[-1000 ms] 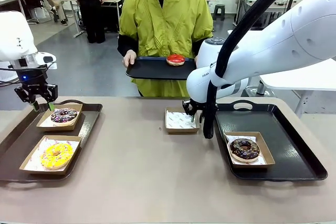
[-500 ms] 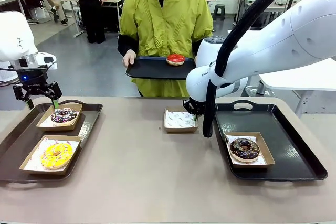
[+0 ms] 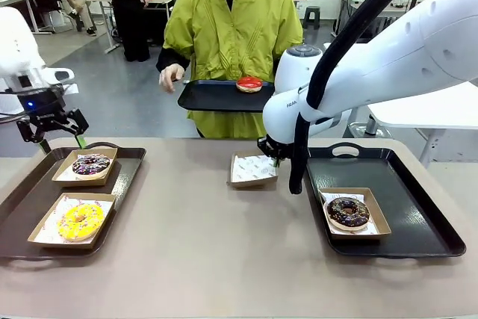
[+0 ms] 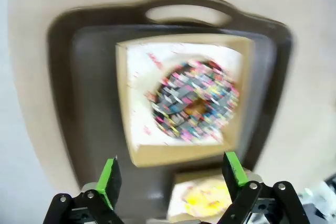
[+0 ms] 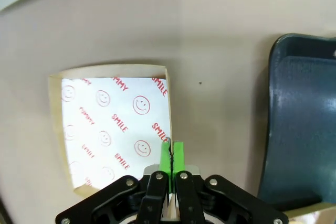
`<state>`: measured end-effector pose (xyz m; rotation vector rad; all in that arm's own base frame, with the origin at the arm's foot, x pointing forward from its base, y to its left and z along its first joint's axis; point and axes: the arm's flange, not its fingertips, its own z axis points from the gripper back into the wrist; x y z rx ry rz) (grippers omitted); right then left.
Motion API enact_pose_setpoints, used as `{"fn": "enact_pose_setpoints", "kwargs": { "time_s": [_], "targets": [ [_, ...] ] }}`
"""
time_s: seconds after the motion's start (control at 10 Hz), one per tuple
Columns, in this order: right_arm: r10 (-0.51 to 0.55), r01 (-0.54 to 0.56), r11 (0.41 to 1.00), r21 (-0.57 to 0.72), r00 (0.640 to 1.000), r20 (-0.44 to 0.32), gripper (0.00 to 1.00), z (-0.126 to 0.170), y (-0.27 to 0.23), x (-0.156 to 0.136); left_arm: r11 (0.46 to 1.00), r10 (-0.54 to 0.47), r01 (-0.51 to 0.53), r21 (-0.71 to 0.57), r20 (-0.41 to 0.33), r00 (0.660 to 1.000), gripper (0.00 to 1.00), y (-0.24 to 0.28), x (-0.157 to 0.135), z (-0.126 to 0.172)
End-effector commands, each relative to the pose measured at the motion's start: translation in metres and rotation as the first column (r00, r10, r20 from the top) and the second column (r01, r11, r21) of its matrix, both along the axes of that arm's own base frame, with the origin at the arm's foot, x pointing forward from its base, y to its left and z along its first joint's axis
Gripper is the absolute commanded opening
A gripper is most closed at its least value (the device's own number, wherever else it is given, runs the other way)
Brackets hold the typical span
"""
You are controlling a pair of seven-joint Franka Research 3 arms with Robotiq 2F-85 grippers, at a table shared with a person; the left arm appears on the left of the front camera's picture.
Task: Individually package the donuts and arrange them on the tray.
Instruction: Place the picked Paper togo box on the Handle tray while simultaneously picking up another Paper togo box from the table with the other hand.
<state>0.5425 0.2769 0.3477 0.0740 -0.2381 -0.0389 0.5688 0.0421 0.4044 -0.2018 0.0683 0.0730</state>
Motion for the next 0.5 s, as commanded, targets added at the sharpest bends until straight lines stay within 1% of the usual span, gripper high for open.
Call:
{"fn": "enact_pose_setpoints", "kwargs": {
  "time_s": [0.0, 0.1, 0.2, 0.3, 0.4],
  "targets": [
    [-0.009, 0.008, 1.0, 0.012, 0.997, 0.073, 0.0, 0.038, 0.002, -0.023, 0.963, 0.002, 0.008, -0.27, 0.036, 0.999, 1.0, 0.026, -0.057, 0.042],
    [-0.017, 0.014, 0.999, 0.035, 0.997, 0.076, 0.0, 0.055, 0.004, -0.021, 0.93, 0.013, 0.015, -0.367, 0.075, 0.997, 1.0, 0.042, -0.08, 0.055],
    [-0.022, 0.02, 1.0, 0.022, 0.998, 0.067, 0.0, 0.069, 0.009, -0.018, 0.882, 0.02, 0.031, -0.471, 0.104, 0.994, 1.0, 0.057, -0.1, 0.063],
    [-0.035, 0.035, 0.999, -0.003, 0.998, 0.046, 0.0, 0.085, 0.016, -0.012, 0.818, 0.021, 0.06, -0.572, 0.135, 0.991, 1.0, 0.073, -0.121, 0.069],
    [-0.06, 0.061, 0.998, -0.024, 0.998, 0.036, 0.0, 0.097, 0.022, -0.003, 0.765, 0.029, 0.079, -0.64, 0.157, 0.987, 1.0, 0.088, -0.14, 0.074]
  ]
}}
